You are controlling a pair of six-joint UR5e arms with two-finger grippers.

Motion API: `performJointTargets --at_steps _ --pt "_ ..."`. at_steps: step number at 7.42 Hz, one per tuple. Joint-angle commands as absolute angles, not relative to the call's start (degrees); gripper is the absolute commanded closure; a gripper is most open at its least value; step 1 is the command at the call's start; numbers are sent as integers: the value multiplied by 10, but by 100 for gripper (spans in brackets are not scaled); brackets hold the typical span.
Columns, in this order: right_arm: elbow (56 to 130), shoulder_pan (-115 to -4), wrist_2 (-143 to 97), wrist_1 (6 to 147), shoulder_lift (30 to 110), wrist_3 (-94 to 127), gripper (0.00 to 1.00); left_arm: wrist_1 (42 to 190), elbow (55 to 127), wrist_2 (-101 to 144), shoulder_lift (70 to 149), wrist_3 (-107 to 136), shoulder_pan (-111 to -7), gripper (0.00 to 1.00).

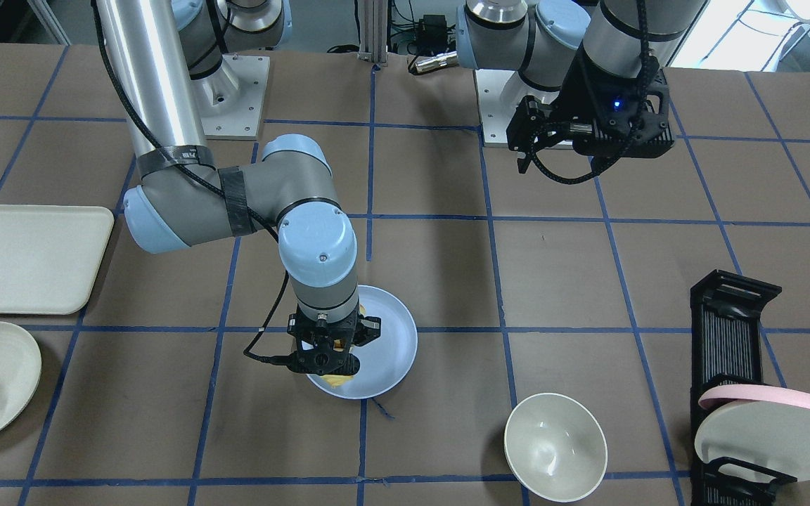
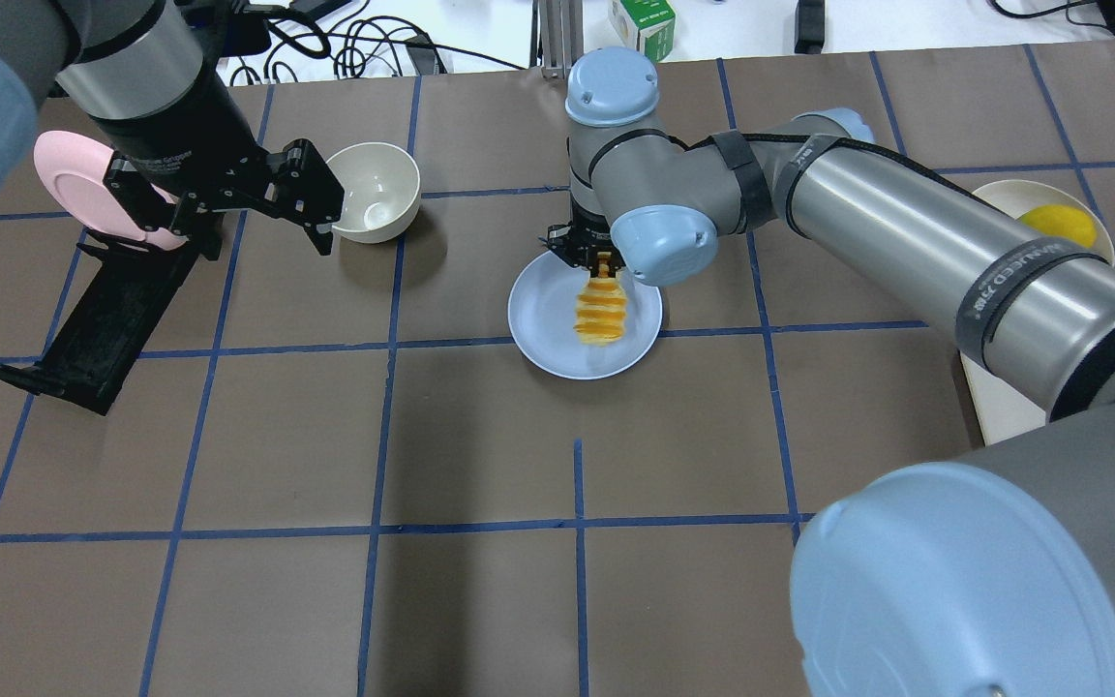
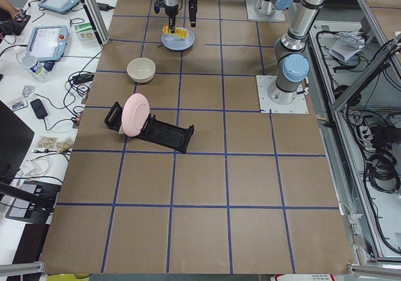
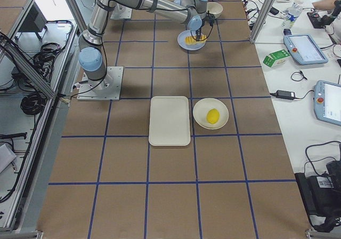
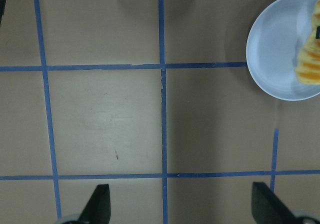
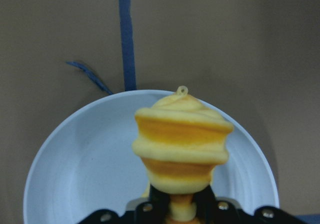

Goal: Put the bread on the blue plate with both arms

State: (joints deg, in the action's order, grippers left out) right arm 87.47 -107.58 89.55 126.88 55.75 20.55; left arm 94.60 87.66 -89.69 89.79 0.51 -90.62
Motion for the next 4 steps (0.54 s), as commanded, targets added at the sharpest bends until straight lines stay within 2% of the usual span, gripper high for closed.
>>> performJointTargets --at_steps 1,4 --pt "880 -1082 896 1282 555 207 0 946 875 -898 899 10 -905 0" --pt "860 -1081 900 1216 597 192 0 947 876 -898 898 10 -905 0"
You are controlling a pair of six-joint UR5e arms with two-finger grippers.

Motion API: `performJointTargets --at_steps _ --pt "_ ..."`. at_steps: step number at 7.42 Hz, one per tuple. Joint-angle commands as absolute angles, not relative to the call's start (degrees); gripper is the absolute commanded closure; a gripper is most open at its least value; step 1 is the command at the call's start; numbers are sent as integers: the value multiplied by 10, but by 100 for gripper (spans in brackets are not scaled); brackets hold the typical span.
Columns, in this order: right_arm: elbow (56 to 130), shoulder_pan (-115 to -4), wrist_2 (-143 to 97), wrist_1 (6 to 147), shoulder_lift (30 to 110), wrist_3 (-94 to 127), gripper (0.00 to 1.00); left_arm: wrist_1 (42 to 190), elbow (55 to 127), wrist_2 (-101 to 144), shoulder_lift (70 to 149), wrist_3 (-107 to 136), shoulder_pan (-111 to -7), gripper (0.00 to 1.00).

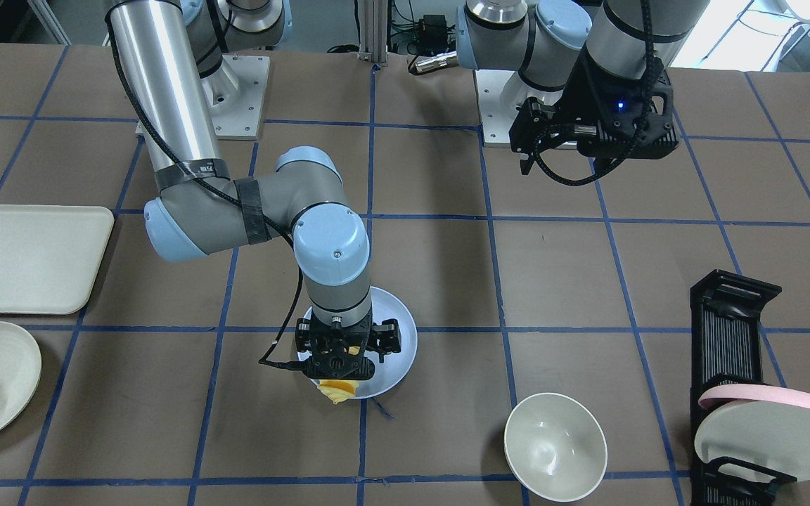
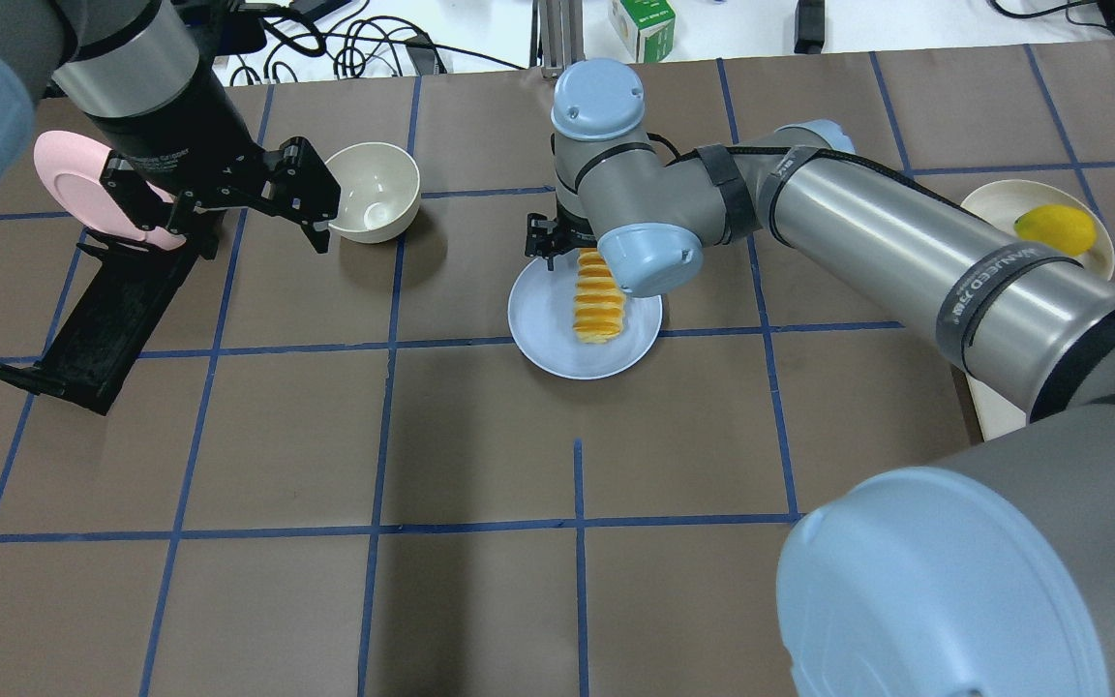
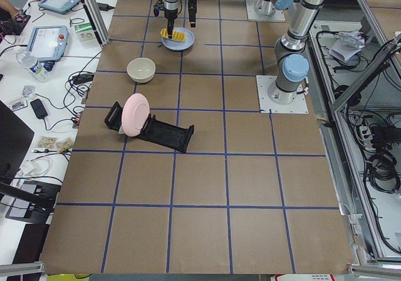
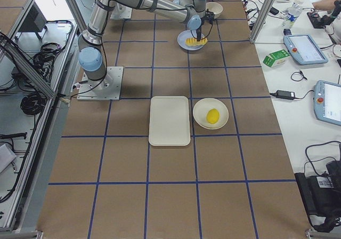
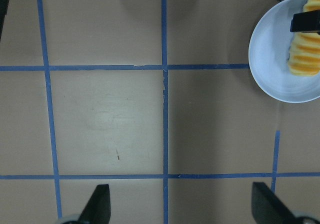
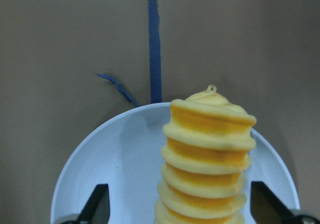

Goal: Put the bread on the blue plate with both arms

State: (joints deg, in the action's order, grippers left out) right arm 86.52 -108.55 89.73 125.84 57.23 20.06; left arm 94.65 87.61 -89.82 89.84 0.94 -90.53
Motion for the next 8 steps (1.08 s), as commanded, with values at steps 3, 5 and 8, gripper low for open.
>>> performJointTargets --at_steps 3,5,8 --pt "863 -983 900 1054 721 68 0 947 876 -898 898 10 -905 0" --pt "863 -939 901 944 830 19 0 947 876 -898 898 10 -905 0" --pt "874 -922 901 925 852 18 0 947 876 -898 898 10 -905 0"
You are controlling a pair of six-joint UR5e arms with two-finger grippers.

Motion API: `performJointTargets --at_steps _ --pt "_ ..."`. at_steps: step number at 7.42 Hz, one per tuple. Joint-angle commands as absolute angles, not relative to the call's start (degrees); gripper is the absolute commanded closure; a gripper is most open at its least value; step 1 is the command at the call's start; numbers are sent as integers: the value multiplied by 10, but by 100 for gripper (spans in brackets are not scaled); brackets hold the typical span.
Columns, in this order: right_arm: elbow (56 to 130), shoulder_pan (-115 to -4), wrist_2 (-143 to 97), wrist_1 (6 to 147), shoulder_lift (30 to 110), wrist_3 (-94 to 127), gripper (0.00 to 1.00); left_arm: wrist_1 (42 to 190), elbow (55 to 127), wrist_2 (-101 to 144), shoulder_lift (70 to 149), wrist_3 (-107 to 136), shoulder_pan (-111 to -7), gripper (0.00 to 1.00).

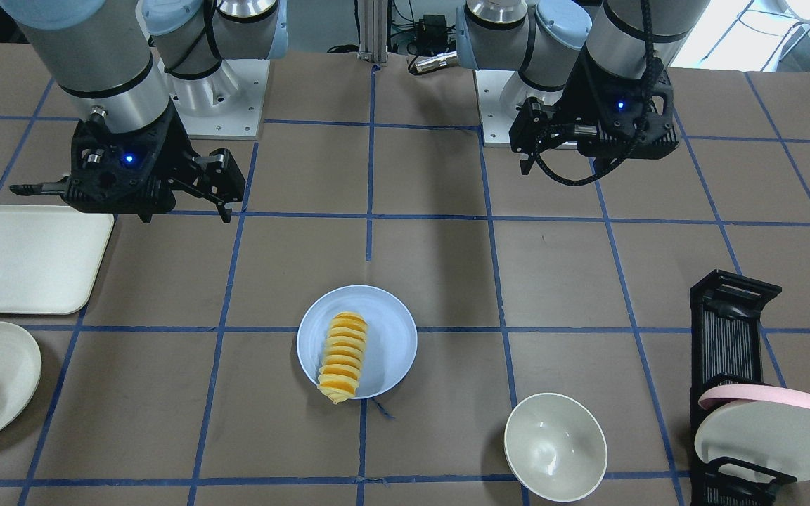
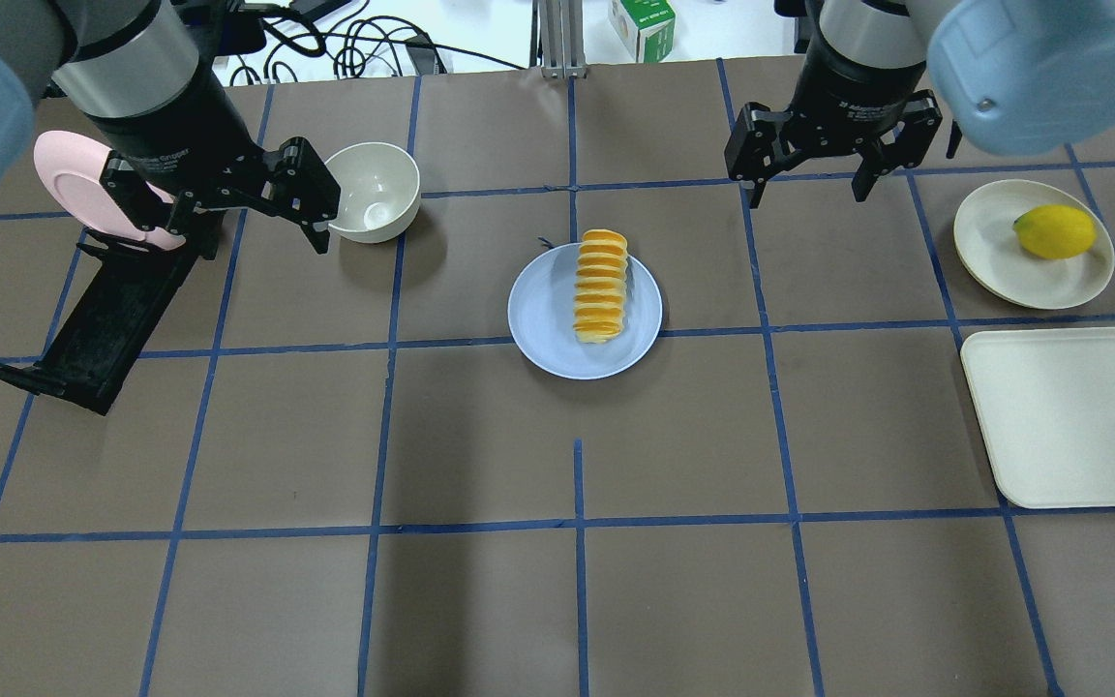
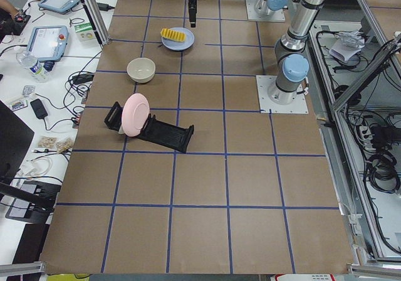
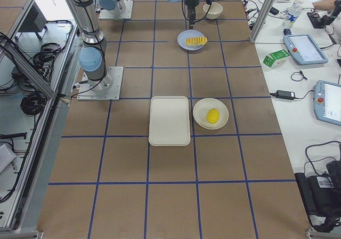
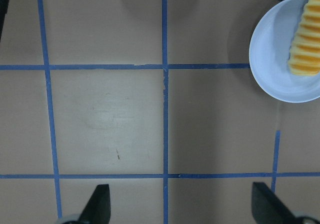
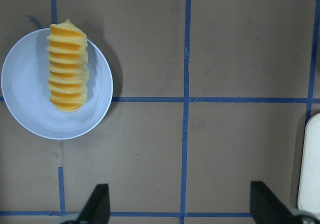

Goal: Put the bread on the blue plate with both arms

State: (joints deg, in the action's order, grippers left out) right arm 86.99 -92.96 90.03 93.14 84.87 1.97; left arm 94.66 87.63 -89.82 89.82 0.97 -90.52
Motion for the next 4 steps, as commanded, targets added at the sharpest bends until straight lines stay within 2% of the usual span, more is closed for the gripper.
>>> performJointTargets --at_steps 1,4 --pt "874 -913 899 927 853 17 0 947 876 -898 898 10 -905 0" --pt "882 -908 908 922 852 15 0 947 875 -899 897 9 -905 0"
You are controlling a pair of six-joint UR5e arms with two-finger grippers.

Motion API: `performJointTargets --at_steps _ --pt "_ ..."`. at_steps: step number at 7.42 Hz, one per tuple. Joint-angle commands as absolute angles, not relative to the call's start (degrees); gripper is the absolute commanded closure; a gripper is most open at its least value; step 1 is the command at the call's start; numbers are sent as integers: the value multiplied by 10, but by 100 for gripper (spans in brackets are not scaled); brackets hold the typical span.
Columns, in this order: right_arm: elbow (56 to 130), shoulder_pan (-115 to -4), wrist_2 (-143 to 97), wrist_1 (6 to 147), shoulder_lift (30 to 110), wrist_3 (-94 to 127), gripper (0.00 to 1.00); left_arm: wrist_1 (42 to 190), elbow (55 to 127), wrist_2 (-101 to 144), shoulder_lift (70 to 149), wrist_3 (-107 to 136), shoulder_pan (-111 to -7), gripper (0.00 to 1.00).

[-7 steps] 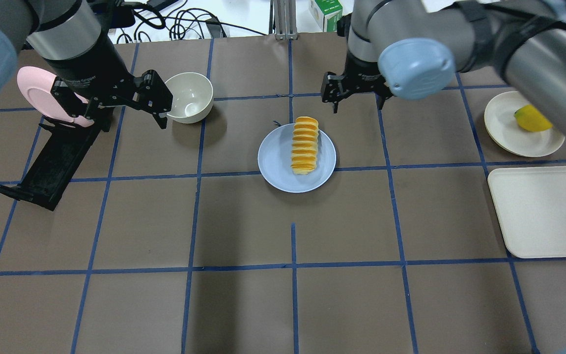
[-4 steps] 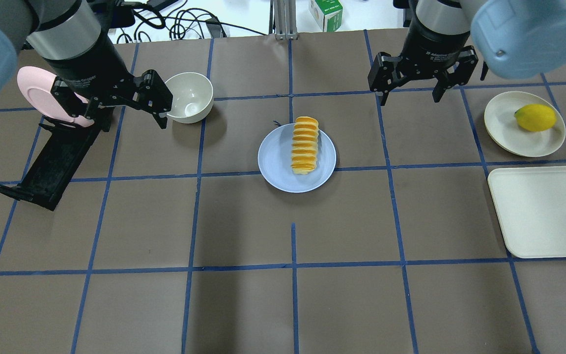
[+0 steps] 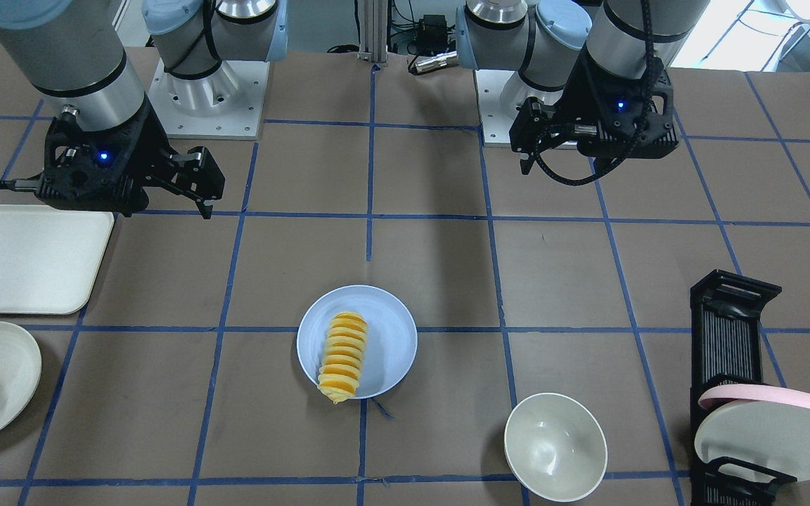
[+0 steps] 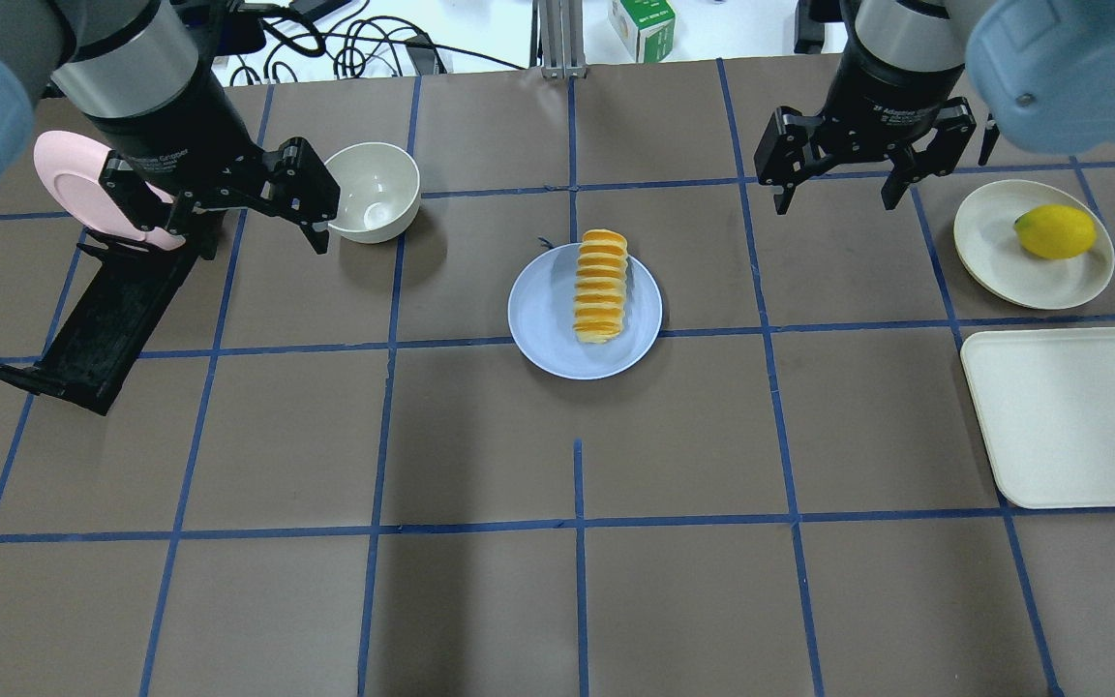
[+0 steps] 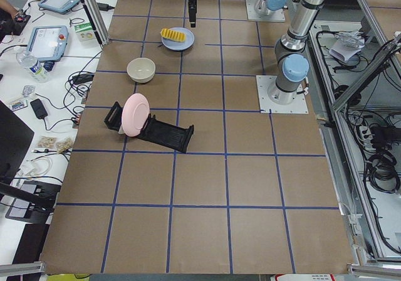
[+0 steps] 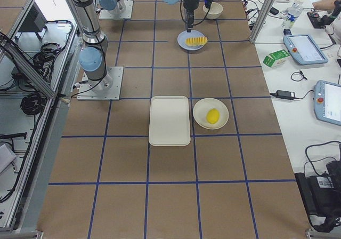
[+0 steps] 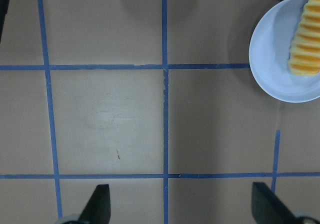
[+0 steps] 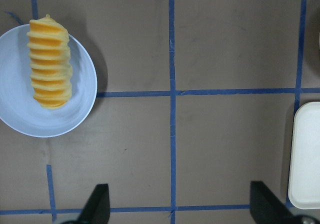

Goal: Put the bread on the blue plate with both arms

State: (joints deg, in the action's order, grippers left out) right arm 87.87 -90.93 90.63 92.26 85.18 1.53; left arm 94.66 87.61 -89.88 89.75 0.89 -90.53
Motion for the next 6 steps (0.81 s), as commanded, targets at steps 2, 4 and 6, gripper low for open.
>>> performJointTargets --at_steps 2,4,6 --pt "882 -908 908 922 852 9 0 947 875 -899 897 9 -905 0" --pt "882 -908 908 923 851 4 0 947 875 -899 897 9 -905 0" --pt "882 -908 906 923 851 4 0 947 875 -898 897 9 -905 0"
